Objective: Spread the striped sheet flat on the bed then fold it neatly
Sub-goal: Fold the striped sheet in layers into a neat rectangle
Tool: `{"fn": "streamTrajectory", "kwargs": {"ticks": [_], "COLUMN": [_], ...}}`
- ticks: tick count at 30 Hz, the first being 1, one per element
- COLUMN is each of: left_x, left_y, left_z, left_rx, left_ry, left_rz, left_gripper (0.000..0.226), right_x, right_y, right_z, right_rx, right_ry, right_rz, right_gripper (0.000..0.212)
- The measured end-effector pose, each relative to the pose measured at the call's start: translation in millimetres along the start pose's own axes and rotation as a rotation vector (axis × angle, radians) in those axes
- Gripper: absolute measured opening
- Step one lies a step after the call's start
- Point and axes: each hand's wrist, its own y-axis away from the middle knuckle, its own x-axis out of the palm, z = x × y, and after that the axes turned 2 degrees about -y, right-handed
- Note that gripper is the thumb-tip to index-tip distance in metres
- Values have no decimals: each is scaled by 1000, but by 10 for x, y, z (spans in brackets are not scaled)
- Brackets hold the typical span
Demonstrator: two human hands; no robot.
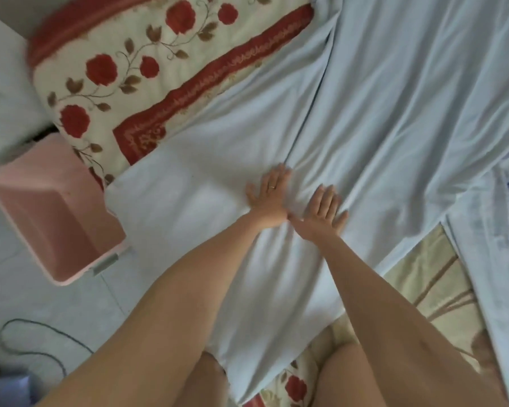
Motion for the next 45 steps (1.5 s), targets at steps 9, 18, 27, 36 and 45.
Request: {"fn": "streamTrajectory", "kwargs": {"ticks": [9, 18, 27, 36, 45], "left_x": [-1014, -1039, -747, -326, -529], "left_y": [355, 769, 1379, 2197, 2863], "left_z": [2271, 2659, 2807, 2331, 1987], "left_rx": [-543, -386, -324, -445, -362], "left_ry": [55, 13, 157, 477, 653], "left_rz": [-388, -41, -2, 52, -42], "left_gripper": [112, 35, 39, 20, 11], "right_x": [27, 113, 269, 2224, 2498], "right_y": [24, 117, 81, 2137, 3122], "right_z": [407, 320, 128, 75, -286], "right_rx": [218, 140, 13, 499, 821], "right_ry": [-93, -101, -113, -686, -1138], "right_rz": [38, -16, -177, -635, -117], "right_gripper": [149, 146, 135, 88, 70]}}
